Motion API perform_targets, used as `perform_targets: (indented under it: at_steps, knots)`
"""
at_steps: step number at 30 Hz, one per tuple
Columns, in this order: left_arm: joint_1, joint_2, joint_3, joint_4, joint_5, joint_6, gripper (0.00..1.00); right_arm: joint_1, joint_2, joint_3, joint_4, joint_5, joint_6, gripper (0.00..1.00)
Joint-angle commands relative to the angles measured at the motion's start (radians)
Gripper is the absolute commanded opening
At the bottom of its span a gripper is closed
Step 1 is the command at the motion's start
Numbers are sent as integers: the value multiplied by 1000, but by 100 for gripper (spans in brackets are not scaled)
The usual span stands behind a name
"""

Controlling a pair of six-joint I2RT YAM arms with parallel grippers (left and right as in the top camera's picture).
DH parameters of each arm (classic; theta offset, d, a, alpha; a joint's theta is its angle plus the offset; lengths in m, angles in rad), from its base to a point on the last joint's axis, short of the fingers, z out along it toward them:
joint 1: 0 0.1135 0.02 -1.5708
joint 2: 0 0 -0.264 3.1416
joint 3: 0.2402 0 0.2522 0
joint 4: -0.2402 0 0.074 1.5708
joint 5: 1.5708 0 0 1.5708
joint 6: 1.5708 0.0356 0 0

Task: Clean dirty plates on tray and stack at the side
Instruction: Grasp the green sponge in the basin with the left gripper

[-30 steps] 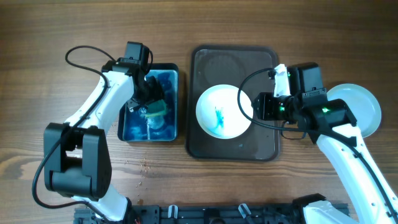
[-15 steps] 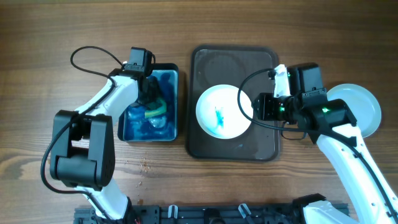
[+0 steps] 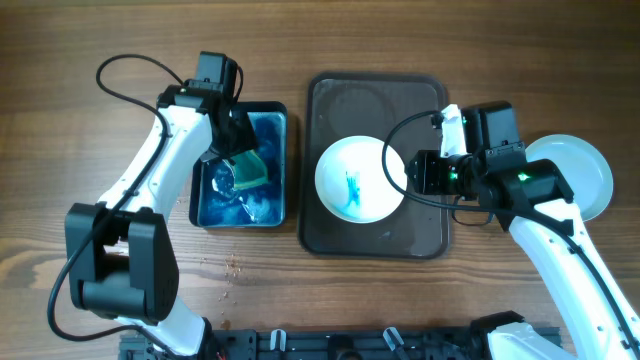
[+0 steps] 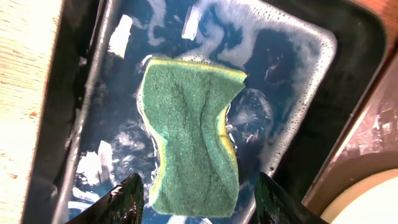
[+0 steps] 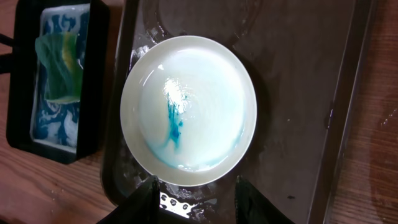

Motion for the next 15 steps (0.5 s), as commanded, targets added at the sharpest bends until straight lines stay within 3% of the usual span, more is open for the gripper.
perform_targets:
  at_steps: [1, 5, 6, 7, 8, 11, 15]
  knots:
    - [-10, 43, -95, 71, 14, 4, 53, -1, 9, 8, 0, -5, -19, 40]
    - [-11, 91, -182, 177, 13, 1, 35, -1, 9, 8, 0, -5, -20, 43]
    - [-11, 104, -190, 188, 13, 1, 26, -1, 9, 8, 0, -3, -20, 47]
    - [-11, 109, -190, 192, 13, 2, 11, -1, 9, 8, 0, 11, -19, 53]
    - [-11, 109, -189, 200, 13, 4, 4, -1, 10, 8, -2, 30, -16, 55]
    - [-11, 90, -152, 187, 13, 5, 4, -5, 18, 8, -16, 138, 144, 56]
    - [-11, 50, -70, 114, 13, 6, 4, -39, 31, 8, -14, 149, 240, 56]
